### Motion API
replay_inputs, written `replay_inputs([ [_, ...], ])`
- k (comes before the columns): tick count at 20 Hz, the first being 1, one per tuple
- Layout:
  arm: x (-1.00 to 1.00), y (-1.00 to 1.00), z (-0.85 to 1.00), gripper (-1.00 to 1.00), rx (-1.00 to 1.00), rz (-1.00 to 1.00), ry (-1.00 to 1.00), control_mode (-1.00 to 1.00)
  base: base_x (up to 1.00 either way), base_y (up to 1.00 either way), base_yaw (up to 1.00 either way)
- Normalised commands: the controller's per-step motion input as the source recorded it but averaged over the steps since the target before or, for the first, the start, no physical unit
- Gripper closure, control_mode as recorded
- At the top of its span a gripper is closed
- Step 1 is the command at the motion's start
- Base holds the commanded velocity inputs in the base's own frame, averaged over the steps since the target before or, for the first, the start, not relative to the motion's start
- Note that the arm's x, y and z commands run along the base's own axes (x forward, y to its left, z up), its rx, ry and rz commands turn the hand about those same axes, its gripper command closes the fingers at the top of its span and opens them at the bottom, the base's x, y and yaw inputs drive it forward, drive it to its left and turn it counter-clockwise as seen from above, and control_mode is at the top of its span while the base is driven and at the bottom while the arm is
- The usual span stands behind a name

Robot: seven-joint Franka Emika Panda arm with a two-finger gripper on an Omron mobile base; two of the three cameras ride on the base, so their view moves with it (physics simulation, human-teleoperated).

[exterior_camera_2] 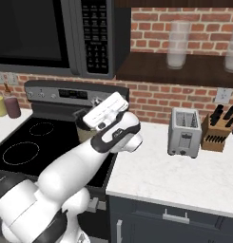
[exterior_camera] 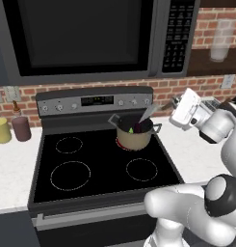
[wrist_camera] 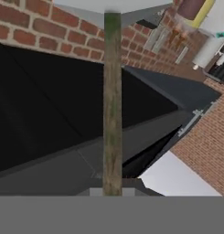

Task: Put the lemon wedge and eggplant in the pot. Retrieve the spatula and lightly stir the vegetables in the pot.

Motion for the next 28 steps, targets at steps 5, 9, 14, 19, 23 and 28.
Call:
replay_inputs([
  [5, 0.43, 0.00, -0.35, 1.00, -0.07, -0.15, 0.00, -1.00, 0.00, 0.00, 0.00],
  [9, 0.44, 0.01, -0.09, 1.00, -0.03, -0.12, 0.03, -1.00, 0.00, 0.00, 0.00],
  [14, 0.36, 0.23, 0.00, 1.00, -0.01, -0.08, 0.05, -1.00, 0.00, 0.00, 0.00],
  [19, 0.15, 0.42, 0.00, 1.00, 0.00, -0.04, 0.10, -1.00, 0.00, 0.00, 0.00],
  [23, 0.14, 0.43, -0.07, 1.00, 0.00, -0.01, 0.12, -1.00, 0.00, 0.00, 0.00],
  [28, 0.31, 0.30, 0.00, 1.00, 0.00, -0.01, 0.09, -1.00, 0.00, 0.00, 0.00],
])
